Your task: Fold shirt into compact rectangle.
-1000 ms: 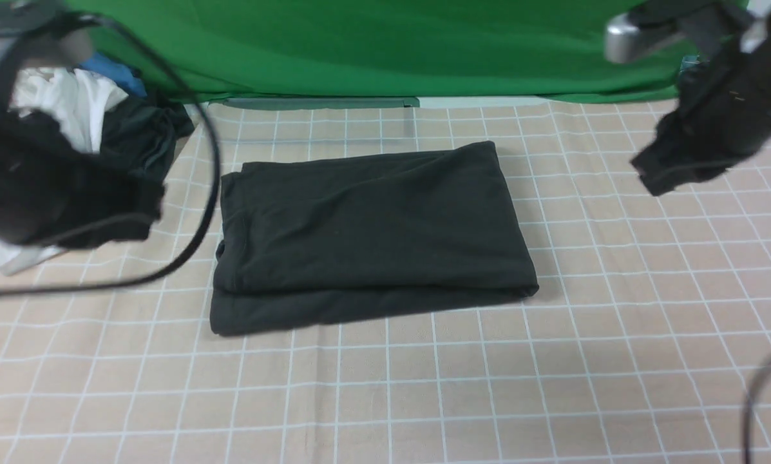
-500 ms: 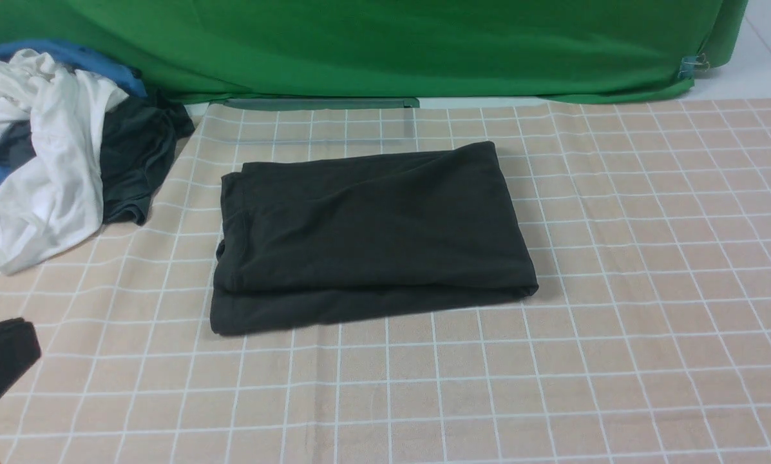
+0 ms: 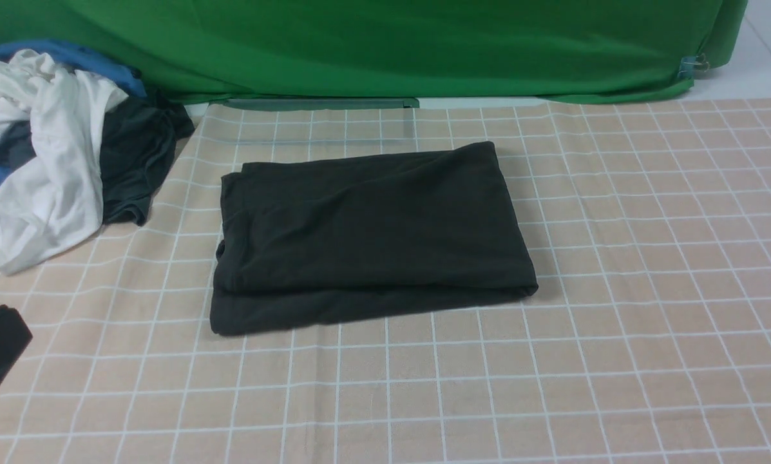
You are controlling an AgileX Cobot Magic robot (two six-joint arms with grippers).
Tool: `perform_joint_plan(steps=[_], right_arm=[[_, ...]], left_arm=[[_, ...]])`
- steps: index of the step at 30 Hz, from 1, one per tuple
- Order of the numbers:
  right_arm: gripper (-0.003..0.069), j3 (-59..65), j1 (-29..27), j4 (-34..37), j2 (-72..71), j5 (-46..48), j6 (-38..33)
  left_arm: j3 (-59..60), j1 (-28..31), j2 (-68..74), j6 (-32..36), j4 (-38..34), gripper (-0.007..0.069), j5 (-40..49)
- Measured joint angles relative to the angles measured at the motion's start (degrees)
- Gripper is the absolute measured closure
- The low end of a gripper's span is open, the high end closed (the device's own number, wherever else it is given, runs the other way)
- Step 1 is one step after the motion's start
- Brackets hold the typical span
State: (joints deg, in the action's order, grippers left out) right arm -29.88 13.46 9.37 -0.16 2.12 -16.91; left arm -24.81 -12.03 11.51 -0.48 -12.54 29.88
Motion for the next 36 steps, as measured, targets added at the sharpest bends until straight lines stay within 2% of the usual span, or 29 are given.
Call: perform_joint_plan(steps=[21,26,29,32,36], right_arm=[[0.0585,0.0,0.0,-0.1,-0.2,1.3,0.2],[0.0573,0.0,0.0,-0.1,-0.2,1.3,0.2],[0.0568,0.0,0.0,-0.1,-0.2,1.3,0.2],[0.0568,0.0,0.0,-0.1,-0.2,1.4,0.2],[0.0568,0.0,0.0,-0.1,-0.2,1.4,0.2]], left_arm=[[0.0,0.0,0.0,0.0,0.0,0.0606,-1.1],[0.0,0.0,0.0,6.3,5.1,0.0606,-1.1],[0.2,0.3,-0.2,7.2,7.4,0.0606,-1.5],[1.7,2.4,-1.9,7.7,9.3,0.0606,-5.1],[9.1,8.2,-6.1,7.8,9.0,0.0606,-19.0]])
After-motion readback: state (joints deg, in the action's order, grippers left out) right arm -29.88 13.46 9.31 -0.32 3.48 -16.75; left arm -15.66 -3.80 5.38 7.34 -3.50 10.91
